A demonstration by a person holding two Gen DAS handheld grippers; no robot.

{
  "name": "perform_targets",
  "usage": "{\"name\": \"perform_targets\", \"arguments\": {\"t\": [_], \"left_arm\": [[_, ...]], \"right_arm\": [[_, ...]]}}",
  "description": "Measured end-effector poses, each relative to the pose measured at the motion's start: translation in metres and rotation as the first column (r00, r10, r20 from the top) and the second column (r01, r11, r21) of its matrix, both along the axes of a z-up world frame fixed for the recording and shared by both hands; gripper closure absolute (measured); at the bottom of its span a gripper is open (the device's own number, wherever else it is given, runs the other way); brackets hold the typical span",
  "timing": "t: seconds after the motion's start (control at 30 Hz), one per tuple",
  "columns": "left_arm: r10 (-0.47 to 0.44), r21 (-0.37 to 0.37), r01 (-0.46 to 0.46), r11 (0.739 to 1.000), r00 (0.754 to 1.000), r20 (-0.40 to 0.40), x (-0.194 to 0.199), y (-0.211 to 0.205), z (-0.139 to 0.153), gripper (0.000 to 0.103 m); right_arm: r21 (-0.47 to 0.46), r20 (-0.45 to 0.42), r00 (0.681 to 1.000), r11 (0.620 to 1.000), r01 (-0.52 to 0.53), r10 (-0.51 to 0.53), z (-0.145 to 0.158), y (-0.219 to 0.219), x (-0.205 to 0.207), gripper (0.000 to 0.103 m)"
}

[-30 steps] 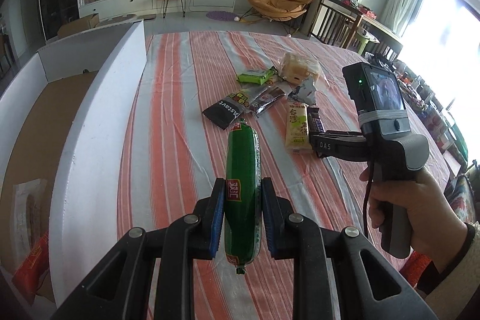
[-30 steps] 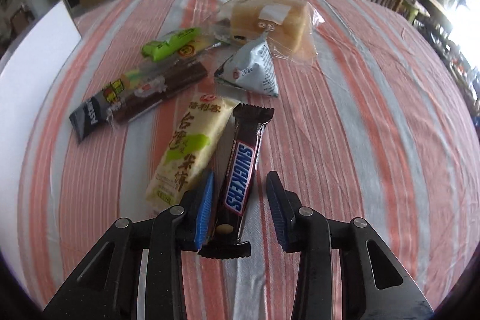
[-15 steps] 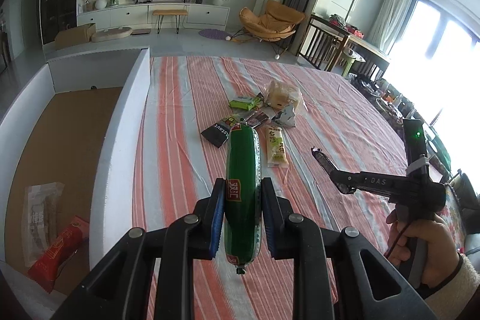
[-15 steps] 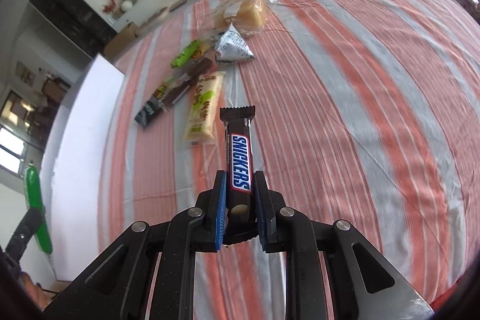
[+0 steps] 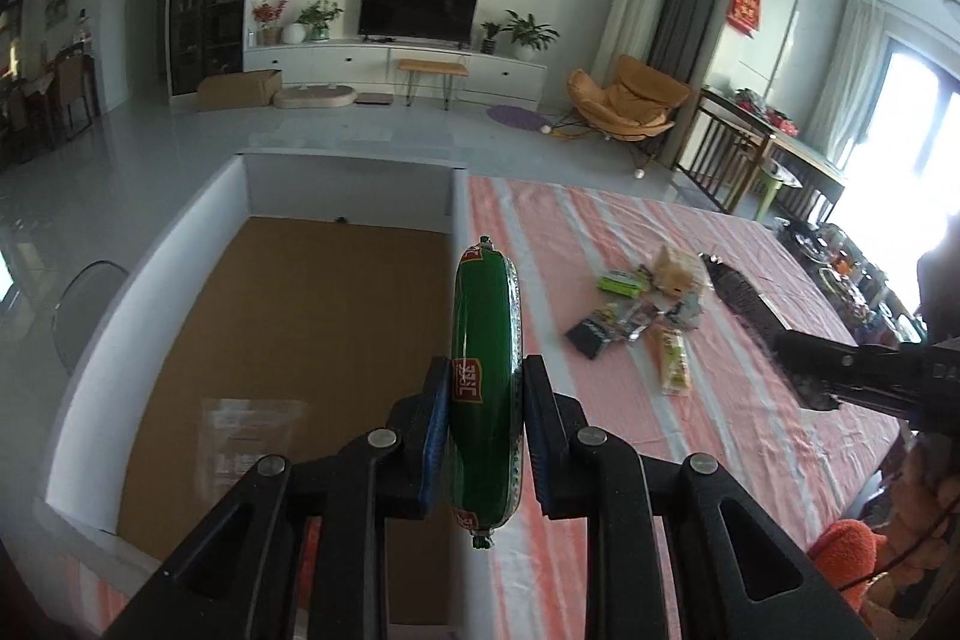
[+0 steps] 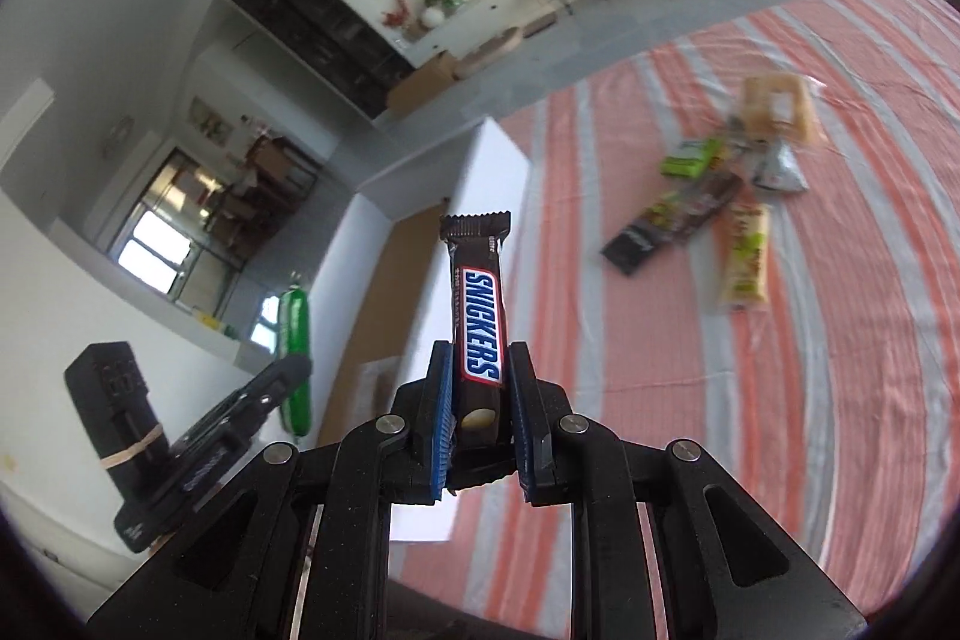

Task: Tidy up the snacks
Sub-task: 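Carry sausage and Snickers over the bin and open both grippers, then bring both grippers back over the remaining snacks on the table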

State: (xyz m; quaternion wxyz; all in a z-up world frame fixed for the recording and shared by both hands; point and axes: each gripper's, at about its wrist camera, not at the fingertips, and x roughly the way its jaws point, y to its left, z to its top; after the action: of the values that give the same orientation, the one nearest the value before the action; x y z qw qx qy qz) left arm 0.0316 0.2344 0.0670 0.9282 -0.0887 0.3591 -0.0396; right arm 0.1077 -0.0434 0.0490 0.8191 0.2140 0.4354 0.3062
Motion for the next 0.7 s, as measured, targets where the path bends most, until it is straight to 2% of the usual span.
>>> {"name": "perform_targets", "arguments": {"t": [0.17, 0.33, 0.4, 0.43, 0.47, 0.5, 0.53, 0.57, 0.63, 0.7], "left_arm": [[0.155, 0.048, -0.153, 0.987, 0.987, -0.050, 0.005, 0.063, -0.026, 0.080], [0.275, 0.092, -0.266, 0.960, 0.954, -0.116, 0.008, 0.099, -0.062, 0.080], [0.312, 0.125, -0.295, 0.947, 0.939, -0.149, 0.009, 0.100, -0.076, 0.078], [0.324, 0.137, -0.304, 0.943, 0.932, -0.163, 0.011, 0.100, -0.082, 0.069], [0.334, 0.145, -0.312, 0.939, 0.927, -0.170, 0.012, 0.100, -0.086, 0.047], [0.344, 0.151, -0.321, 0.935, 0.925, -0.163, 0.011, 0.098, -0.089, 0.036], [0.353, 0.158, -0.331, 0.930, 0.924, -0.144, 0.010, 0.094, -0.089, 0.018], [0.360, 0.165, -0.340, 0.926, 0.926, -0.116, 0.010, 0.088, -0.088, 0.012], [0.346, 0.161, -0.330, 0.930, 0.934, -0.087, 0.012, 0.075, -0.086, 0.012], [0.309, 0.131, -0.298, 0.946, 0.948, -0.078, 0.017, 0.064, -0.084, 0.012]], "right_arm": [[-0.005, 0.014, 0.990, 0.990, -0.140, 0.140, 0.006, 0.082, 0.007, 0.085], [-0.021, 0.011, 0.975, 0.975, -0.222, 0.222, -0.017, 0.145, 0.013, 0.084], [-0.039, 0.010, 0.978, 0.978, -0.207, 0.207, -0.030, 0.155, 0.018, 0.076], [-0.058, 0.004, 0.980, 0.979, -0.198, 0.198, -0.035, 0.156, 0.021, 0.055], [-0.075, 0.007, 0.983, 0.980, -0.183, 0.184, -0.040, 0.153, 0.022, 0.036], [-0.094, 0.025, 0.987, 0.983, -0.155, 0.157, -0.043, 0.146, 0.022, 0.035], [-0.121, 0.044, 0.990, 0.984, -0.128, 0.134, -0.043, 0.138, 0.020, 0.035], [-0.155, 0.060, 0.992, 0.982, -0.105, 0.115, -0.046, 0.128, 0.020, 0.035], [-0.223, 0.089, 0.994, 0.974, -0.039, 0.061, -0.052, 0.102, 0.022, 0.035], [-0.296, 0.133, 0.991, 0.953, 0.063, -0.024, -0.059, 0.068, 0.022, 0.033]]}}
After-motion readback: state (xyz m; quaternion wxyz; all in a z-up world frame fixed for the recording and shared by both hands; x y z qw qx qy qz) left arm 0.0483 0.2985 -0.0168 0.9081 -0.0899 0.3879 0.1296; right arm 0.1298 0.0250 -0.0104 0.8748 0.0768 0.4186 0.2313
